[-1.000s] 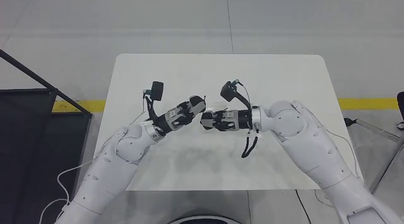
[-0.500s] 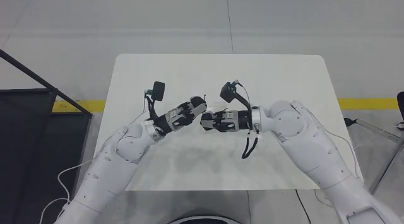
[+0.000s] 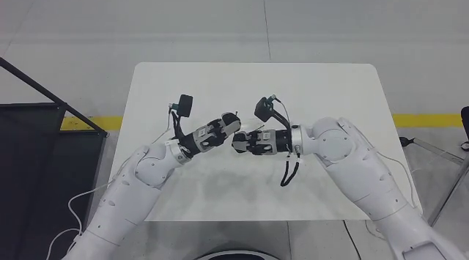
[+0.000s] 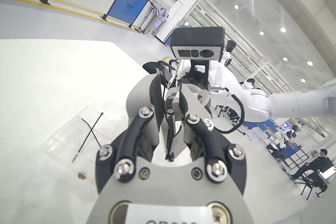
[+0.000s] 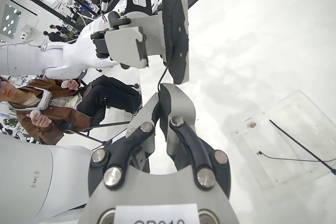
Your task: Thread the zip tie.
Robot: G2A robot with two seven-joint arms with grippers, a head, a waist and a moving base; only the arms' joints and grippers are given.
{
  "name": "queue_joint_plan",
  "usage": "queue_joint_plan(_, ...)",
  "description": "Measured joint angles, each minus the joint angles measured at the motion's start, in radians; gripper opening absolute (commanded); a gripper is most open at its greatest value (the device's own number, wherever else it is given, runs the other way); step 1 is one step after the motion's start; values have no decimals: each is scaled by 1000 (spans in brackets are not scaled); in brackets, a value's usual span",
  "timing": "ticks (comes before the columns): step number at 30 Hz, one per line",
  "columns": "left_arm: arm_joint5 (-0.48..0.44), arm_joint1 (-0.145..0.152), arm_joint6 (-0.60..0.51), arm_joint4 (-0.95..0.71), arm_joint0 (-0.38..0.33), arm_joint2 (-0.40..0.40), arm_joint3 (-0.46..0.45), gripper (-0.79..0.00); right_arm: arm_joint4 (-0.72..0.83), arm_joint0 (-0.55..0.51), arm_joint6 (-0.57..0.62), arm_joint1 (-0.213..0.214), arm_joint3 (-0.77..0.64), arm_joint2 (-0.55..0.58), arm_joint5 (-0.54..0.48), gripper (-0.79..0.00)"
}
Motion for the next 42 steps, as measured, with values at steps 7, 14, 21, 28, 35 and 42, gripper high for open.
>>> queue_joint_plan(7,-4,0,3,-2,1,-7,0,-643,7,0,1,0,3,3,6,-785)
queue_joint_plan(14,-8,-1,4,2,4,-10,-4,-619,10,2,8,-1,3,3,13,-785)
queue_joint_plan(21,-11,-2,7,2,5,-12,-5,-622,13,3,15,-2,5,2,17,-785)
queue_joint_plan(28,-16,-4,12,3,5,-12,-3,-616,15,7,22,-3,7,1,23,-785)
queue_joint_plan(35,-17,-6,14,7,4,-12,-1,-785,14,9,24,-5,10,0,24,-785)
queue_joint_plan(42,-19,-7,14,7,4,-12,0,-785,16,10,26,-6,14,-2,25,-785)
